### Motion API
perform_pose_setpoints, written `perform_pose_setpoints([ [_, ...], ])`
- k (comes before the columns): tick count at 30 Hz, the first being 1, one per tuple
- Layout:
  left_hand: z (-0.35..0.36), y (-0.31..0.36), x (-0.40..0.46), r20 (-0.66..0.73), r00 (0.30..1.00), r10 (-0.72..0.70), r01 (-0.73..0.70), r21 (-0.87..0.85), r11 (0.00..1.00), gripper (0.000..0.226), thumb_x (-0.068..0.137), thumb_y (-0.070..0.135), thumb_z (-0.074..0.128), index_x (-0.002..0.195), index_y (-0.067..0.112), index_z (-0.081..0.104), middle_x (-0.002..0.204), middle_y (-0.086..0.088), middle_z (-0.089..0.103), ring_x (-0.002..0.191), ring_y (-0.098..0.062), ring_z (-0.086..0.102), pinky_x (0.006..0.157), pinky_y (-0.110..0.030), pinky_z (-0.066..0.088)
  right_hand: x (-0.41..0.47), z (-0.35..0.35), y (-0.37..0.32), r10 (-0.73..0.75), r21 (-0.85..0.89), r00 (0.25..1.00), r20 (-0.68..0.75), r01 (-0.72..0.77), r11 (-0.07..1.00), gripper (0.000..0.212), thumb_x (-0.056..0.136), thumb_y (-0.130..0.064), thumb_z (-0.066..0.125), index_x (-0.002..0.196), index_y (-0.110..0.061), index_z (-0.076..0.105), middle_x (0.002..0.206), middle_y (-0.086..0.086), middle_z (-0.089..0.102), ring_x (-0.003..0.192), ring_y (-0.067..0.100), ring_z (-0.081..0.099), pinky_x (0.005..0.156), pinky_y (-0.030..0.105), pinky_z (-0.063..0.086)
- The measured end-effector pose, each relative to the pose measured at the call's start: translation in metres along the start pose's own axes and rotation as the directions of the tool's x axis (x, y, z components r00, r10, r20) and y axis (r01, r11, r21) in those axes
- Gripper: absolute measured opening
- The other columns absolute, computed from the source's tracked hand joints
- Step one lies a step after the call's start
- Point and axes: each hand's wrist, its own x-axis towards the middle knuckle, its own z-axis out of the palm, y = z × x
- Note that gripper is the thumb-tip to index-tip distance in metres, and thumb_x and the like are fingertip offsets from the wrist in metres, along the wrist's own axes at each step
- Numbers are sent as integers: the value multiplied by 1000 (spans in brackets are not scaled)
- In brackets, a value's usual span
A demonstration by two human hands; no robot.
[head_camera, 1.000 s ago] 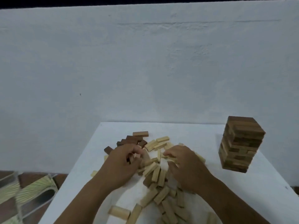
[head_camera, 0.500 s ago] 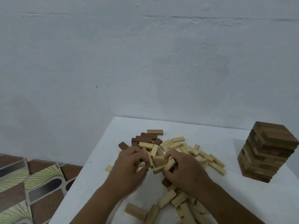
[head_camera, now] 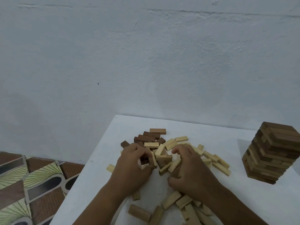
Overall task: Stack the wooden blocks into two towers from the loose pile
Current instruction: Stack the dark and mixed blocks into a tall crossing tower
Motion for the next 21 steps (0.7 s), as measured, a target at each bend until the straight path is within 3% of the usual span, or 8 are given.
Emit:
perform_pose_setpoints([
  [2, 0, 3, 1, 66, 997, -46, 38, 118, 992, 44, 70, 45, 77, 111, 44, 61, 117, 19, 43, 111, -9, 37, 91, -31, 42, 1, -5, -2, 6, 80, 998, -59, -2, 997, 50, 64, -35, 72, 102, -44, 41, 107, -26, 43, 90, 9, 55, 69, 19, 51],
  [5, -1, 6, 4, 168, 981, -101, 53, 271, 961, 58, 74, 58, 69, 128, 51, 50, 140, 19, 28, 127, -13, 23, 103, -38, 29, 5, -11, -4, 1, 202, 982, -188, 38, 979, 26, 73, -22, 64, 89, -37, 52, 92, -15, 55, 81, 11, 56, 65, 23, 50],
  [7, -1, 7, 7, 162, 984, -77, 28, 281, 959, 51, 80, 55, 67, 129, 51, 53, 142, 21, 32, 129, -11, 24, 100, -35, 25, 9, -12, -5, 17, 260, 969, -247, 50, 964, 13, 77, -19, 54, 79, -30, 59, 83, -6, 62, 80, 11, 58, 68, 28, 51],
  [10, 4, 3, 9, 98, 995, -25, 0, 242, 970, 35, 88, 49, 61, 123, 49, 61, 132, 26, 45, 125, -7, 31, 91, -31, 20, 17, -10, -3, 34, 254, 962, -272, 37, 967, 17, 84, -10, 53, 72, -15, 64, 79, -6, 63, 83, 4, 57, 70, 26, 51],
  [14, 8, -3, 8, -50, 998, 24, -22, 38, 999, 32, 92, 55, 46, 109, 42, 70, 118, 27, 60, 116, -1, 47, 91, -32, 33, 26, -5, 2, 23, 226, 965, -263, 38, 973, 20, 92, -22, 55, 75, -17, 63, 78, -8, 60, 80, 3, 55, 65, 17, 45],
  [16, 5, 2, 8, -132, 990, 44, -64, -146, 987, 28, 94, 50, 45, 92, 36, 69, 105, 24, 67, 107, 2, 55, 92, -21, 40, 28, -5, 2, 22, 256, 971, -238, 41, 966, 20, 96, -27, 52, 81, -21, 64, 79, -10, 61, 80, 2, 55, 64, 13, 43],
  [18, 1, 8, 7, -196, 980, -43, -23, -325, 945, 31, 95, 46, 45, 87, 29, 70, 102, 24, 68, 100, 4, 59, 85, -11, 43, 31, -4, 4, 23, 258, 974, -224, 36, 966, 20, 99, -31, 46, 86, -24, 60, 78, -9, 61, 77, 4, 55, 63, 18, 44],
  [21, 0, 11, 4, -207, 950, -234, 84, -553, 829, 32, 103, 33, 42, 95, 24, 72, 101, 18, 71, 98, -3, 65, 79, -14, 50, 36, -1, 8, 12, 188, 963, -268, 40, 981, 23, 99, -37, 40, 84, -24, 51, 75, -5, 56, 71, 10, 51, 59, 24, 41],
])
